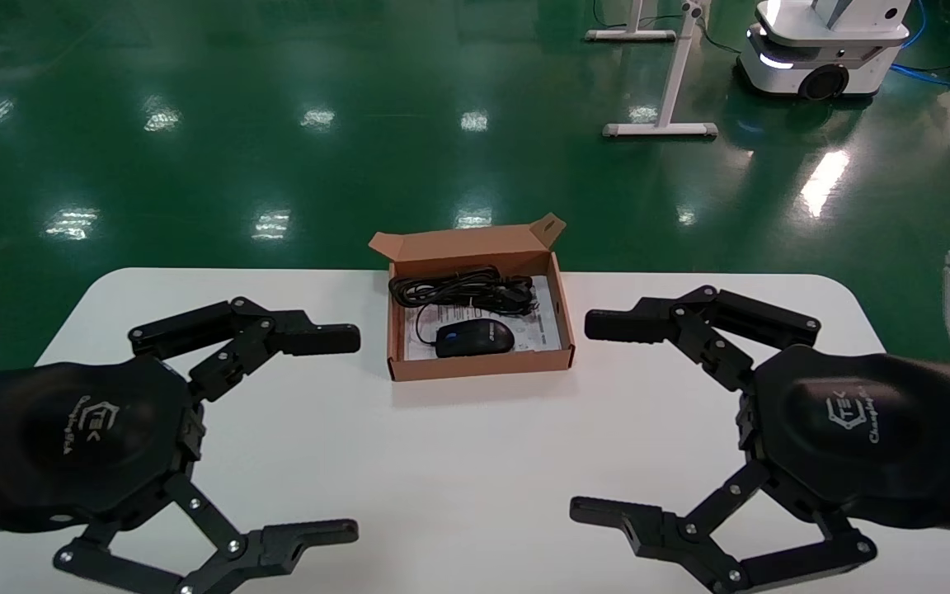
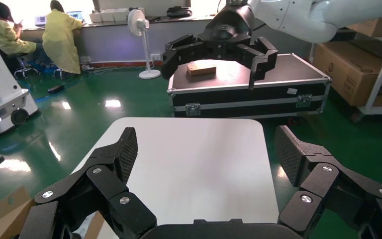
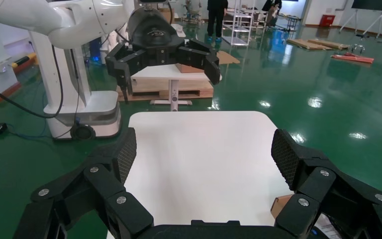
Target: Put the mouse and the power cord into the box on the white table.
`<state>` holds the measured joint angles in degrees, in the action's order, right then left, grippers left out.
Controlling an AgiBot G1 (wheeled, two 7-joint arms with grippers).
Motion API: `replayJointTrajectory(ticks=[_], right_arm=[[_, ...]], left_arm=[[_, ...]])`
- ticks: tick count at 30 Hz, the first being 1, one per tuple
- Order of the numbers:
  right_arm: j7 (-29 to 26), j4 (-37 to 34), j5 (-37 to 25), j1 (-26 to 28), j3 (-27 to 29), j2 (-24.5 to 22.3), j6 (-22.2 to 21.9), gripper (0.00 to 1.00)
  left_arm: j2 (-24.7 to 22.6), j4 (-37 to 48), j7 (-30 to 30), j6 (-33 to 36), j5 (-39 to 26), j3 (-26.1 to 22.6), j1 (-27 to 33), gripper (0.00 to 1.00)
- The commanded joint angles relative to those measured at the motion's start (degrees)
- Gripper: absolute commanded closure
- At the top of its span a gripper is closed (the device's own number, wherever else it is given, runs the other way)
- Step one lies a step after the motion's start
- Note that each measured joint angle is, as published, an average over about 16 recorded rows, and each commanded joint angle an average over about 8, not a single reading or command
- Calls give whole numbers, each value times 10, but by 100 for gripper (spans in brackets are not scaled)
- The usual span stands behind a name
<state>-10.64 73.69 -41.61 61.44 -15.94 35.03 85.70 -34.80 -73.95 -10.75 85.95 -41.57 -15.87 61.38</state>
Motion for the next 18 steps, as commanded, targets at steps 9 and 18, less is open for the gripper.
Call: replayJointTrajectory(ticks=[9, 18], right_arm=[[-3, 3, 5, -3, 3, -2, 2, 0], [-2, 1, 1, -1, 1, -1, 1, 0]], left_arm=[[6, -9, -4, 5, 6, 4, -5, 0], [2, -2, -1, 1, 1, 1, -1, 0]])
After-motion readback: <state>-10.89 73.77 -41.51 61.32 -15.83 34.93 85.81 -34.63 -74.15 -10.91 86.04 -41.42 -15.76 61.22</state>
